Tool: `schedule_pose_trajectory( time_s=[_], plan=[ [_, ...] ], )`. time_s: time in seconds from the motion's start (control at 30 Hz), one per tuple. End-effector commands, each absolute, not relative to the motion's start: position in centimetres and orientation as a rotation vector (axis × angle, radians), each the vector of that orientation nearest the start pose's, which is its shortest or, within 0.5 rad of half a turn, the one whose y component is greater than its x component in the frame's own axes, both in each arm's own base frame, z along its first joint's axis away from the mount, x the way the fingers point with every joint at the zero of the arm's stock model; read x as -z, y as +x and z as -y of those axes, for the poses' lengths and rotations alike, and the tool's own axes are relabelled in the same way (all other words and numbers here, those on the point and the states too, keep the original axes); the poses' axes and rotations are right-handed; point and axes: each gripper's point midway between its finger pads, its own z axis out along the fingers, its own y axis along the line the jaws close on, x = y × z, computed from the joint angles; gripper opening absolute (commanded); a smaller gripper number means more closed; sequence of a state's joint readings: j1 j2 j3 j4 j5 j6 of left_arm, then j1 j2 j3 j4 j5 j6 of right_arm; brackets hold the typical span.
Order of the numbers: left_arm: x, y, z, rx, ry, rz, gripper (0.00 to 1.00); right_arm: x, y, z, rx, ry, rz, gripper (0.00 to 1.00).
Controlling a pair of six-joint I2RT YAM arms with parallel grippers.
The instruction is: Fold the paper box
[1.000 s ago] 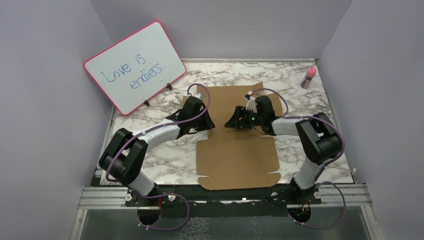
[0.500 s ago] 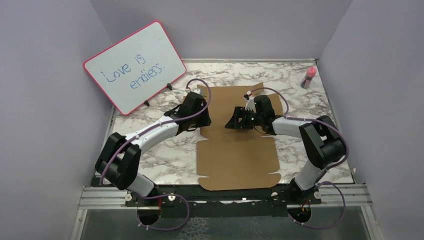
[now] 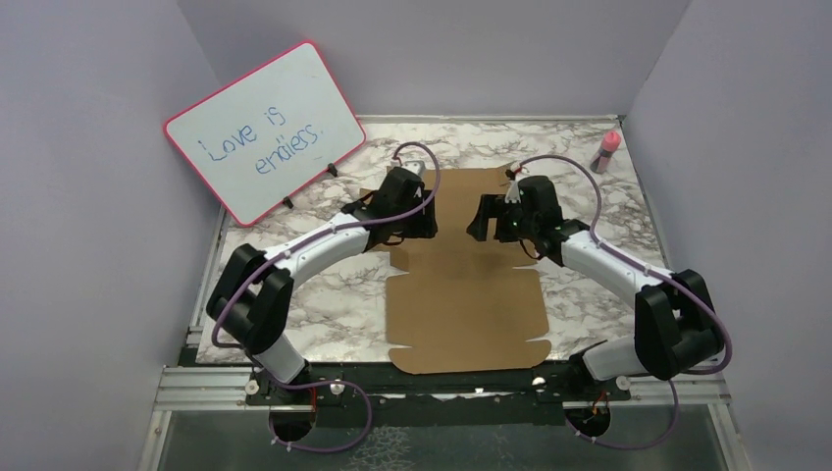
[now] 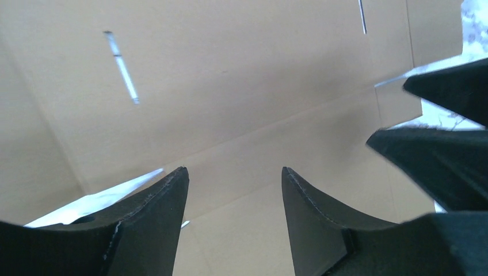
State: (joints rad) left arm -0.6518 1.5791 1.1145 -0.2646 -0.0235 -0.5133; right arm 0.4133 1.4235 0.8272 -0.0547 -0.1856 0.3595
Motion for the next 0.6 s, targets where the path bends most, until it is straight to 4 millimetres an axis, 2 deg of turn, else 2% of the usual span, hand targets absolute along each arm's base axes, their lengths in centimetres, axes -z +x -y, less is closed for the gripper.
schedule_pose_trajectory(
  time_s=[0.0,0.2,0.37,0.57],
  plan=[
    [-11.8,33.2,31.1,0.651,0.274,-2.369,0.63,-9.1,33.3,-14.1,-0.368,-0.011,-2.352,0.93],
    [-10.0,34.6,34.1,0.706,0.343,-2.384,0.64,-8.2,32.8,-10.3,-0.282,0.145,-2.374,0.96],
    [-7.8,35.1,34.4,0.673,0.377,-2.423,0.65,-6.8,32.3,-7.5,-0.277,0.297,-2.38,0.98],
    [-5.2,35.0,34.1,0.632,0.391,-2.476,0.65,-4.7,31.9,-6.7,-0.335,0.367,-2.411,0.98]
  ],
)
